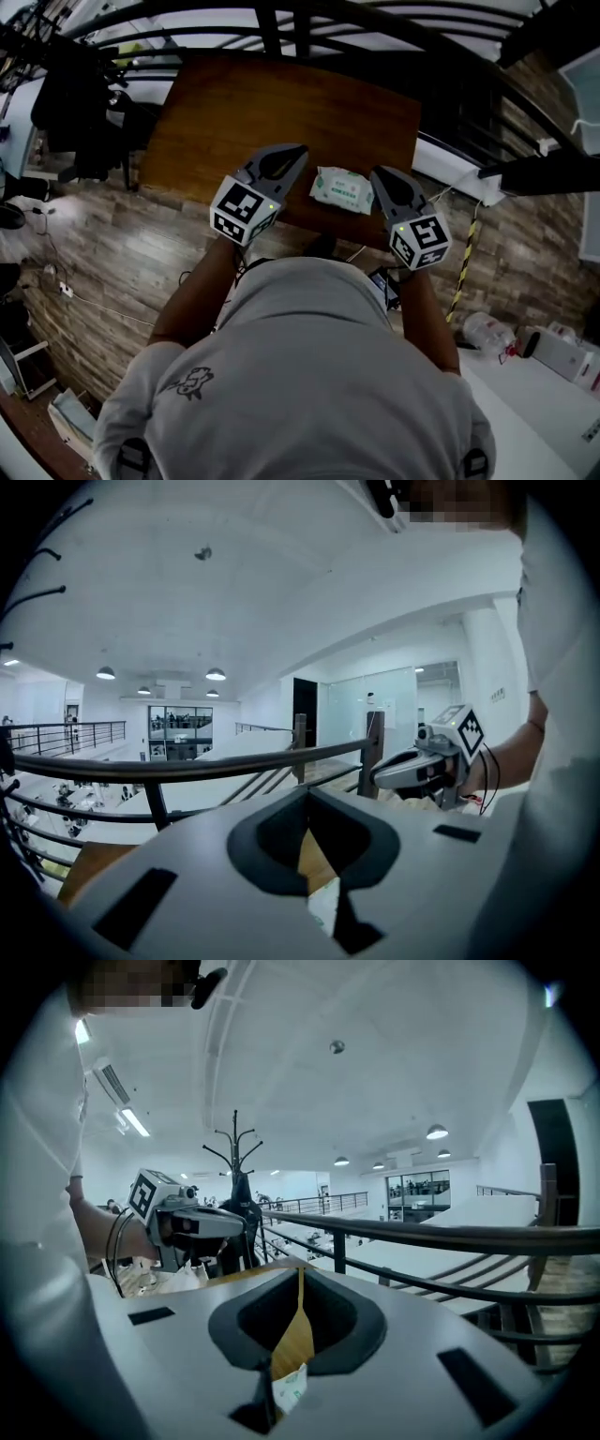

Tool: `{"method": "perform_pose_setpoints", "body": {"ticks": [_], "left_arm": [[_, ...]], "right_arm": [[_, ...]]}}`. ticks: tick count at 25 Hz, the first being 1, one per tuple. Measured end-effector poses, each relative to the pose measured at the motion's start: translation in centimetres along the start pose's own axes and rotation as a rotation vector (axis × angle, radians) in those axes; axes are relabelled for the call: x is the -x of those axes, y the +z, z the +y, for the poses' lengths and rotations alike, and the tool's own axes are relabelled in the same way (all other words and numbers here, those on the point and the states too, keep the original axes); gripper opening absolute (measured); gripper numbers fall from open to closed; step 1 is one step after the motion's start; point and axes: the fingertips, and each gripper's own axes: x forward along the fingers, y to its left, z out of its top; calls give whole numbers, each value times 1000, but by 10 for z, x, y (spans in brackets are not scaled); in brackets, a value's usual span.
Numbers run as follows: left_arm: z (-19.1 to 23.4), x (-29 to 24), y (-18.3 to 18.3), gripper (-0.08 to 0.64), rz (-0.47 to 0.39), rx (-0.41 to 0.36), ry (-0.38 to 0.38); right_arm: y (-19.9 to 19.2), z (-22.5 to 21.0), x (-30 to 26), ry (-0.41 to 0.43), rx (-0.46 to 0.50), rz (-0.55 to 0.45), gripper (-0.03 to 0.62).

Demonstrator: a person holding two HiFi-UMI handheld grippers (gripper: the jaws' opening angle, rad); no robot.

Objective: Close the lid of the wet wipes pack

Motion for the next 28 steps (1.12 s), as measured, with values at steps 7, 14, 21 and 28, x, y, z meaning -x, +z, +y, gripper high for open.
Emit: {"method": "perform_pose_setpoints", "body": {"ticks": [7, 14, 21, 28], "left_arm": [[-22, 67, 5, 13, -40, -27, -30], [-47, 145, -6, 13, -73, -35, -44], [-84, 196, -17, 13, -101, -56, -77], [-122, 221, -10, 12, -110, -47, -121]], "right_arm": [[12, 47, 23, -53, 0, -45, 40], [7, 111, 58, -111, -7, -77, 40], [3, 170, 96, -141, -2, -99, 40], [5, 200, 133, -160, 92, -83, 38]]}}
